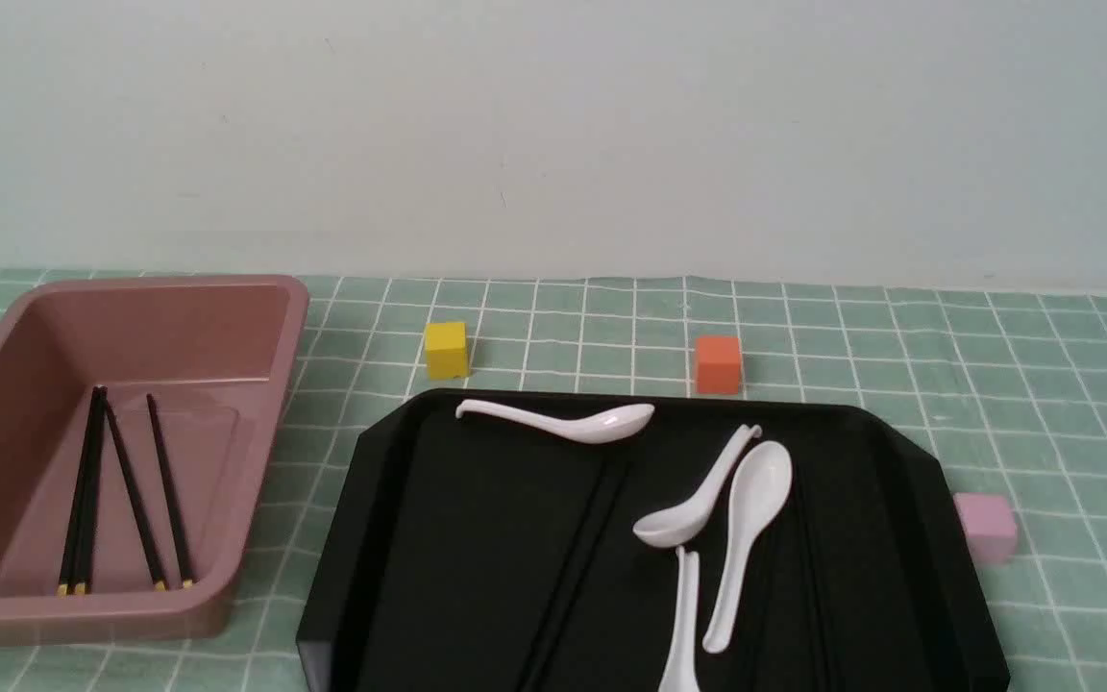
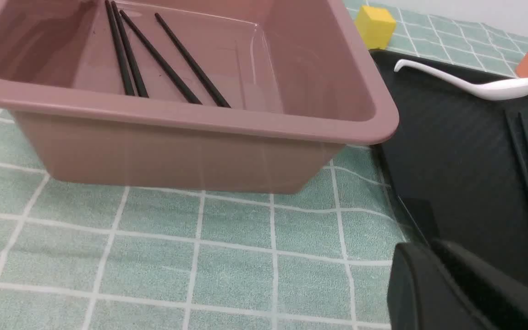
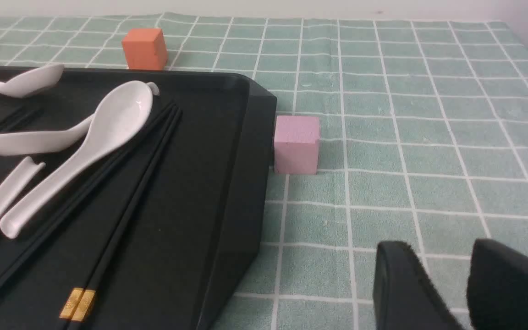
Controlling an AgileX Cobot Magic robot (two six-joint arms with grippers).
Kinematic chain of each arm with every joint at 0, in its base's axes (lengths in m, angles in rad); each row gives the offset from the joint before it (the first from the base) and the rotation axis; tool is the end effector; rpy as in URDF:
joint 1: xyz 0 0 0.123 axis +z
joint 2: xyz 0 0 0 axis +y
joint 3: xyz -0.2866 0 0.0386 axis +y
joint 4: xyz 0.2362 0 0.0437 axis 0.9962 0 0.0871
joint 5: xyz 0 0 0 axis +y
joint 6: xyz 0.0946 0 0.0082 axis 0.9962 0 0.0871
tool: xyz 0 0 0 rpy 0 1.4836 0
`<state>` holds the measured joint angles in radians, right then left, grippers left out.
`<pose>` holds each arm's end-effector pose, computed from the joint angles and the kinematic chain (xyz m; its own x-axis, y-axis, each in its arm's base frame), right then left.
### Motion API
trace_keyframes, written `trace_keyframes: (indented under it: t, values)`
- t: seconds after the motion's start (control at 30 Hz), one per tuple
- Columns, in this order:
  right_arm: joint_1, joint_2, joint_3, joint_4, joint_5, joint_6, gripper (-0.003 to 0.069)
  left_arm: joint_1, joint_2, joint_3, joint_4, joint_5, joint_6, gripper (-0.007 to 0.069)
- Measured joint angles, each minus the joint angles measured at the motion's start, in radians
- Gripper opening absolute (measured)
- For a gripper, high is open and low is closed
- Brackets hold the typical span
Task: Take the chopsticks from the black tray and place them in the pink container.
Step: 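Reach over to the black tray and grasp a pair of chopsticks with the left gripper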
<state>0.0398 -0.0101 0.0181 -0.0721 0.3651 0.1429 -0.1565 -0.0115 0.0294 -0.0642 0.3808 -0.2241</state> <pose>0.0407 -0.0008 0.1738 -0.2813 0.0643 -0.9575 0.0061 0.9979 0.0652 0.0394 -0.0085 0.1687 -0.3399 -0.2297 -0.9120 0.0866 0.9580 -0.2735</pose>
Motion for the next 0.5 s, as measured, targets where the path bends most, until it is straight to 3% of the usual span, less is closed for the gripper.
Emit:
trace_keyframes:
  t: [0.5]
  values:
    - [0.000, 0.000, 0.000, 0.000, 0.000, 0.000, 0.0240, 0.000, 0.000, 0.000, 0.000, 0.000, 0.000, 0.0052]
